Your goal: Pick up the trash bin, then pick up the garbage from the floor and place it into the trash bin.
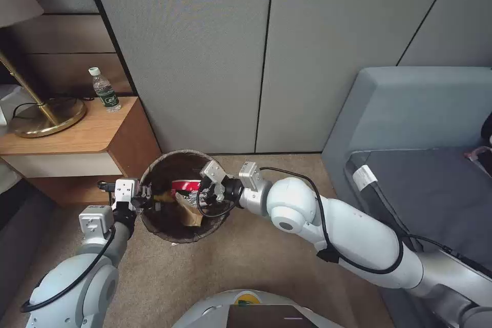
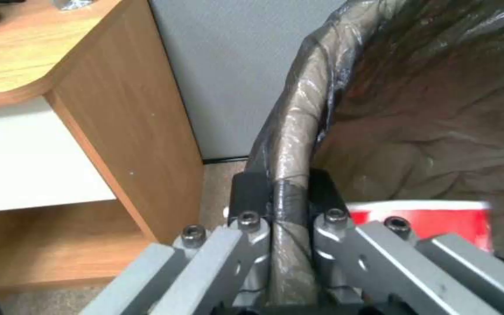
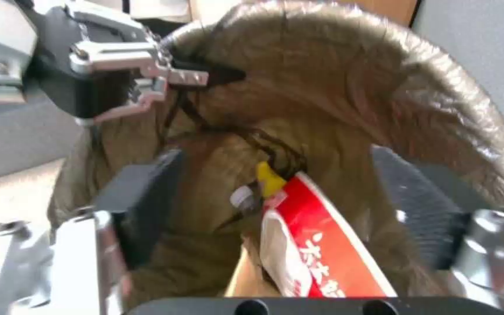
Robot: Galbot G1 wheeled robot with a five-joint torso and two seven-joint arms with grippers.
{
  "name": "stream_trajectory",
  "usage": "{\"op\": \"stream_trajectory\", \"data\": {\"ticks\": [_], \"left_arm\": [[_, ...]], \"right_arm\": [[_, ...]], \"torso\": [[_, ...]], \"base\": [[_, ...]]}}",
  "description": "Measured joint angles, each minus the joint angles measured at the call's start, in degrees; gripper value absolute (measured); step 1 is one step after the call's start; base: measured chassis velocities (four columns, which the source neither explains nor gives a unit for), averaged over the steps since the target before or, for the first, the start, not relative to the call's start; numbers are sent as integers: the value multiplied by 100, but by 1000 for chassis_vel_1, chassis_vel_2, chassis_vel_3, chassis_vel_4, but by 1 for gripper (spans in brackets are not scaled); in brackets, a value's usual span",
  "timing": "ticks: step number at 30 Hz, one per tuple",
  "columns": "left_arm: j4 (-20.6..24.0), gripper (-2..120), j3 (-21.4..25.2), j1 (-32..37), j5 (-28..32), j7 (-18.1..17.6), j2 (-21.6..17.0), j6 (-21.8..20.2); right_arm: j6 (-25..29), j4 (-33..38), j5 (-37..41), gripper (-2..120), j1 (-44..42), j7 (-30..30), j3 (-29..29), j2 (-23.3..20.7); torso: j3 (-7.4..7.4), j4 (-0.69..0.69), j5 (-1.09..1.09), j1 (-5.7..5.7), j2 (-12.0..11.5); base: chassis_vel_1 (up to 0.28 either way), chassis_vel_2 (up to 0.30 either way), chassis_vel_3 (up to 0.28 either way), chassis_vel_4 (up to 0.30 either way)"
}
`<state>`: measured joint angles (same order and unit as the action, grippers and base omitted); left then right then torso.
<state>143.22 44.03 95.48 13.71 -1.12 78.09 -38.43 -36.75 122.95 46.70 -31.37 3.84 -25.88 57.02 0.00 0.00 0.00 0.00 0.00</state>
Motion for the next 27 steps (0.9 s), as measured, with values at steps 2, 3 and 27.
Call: {"op": "stream_trajectory", "data": {"ticks": [2,3,27], "left_arm": [[0,2,0,-2,0,0,6,0],[1,2,0,-4,0,0,9,0],[-67,2,20,-35,-11,22,29,33]], "right_arm": [[0,30,29,83,2,21,26,2],[0,61,58,86,5,41,59,3],[907,879,-628,100,-1884,418,2922,-484]], "torso": [[0,0,0,0,0],[0,0,0,0,0],[-1,0,1,0,0]], "base": [[0,0,0,0],[0,0,0,0],[0,0,0,0]]}}
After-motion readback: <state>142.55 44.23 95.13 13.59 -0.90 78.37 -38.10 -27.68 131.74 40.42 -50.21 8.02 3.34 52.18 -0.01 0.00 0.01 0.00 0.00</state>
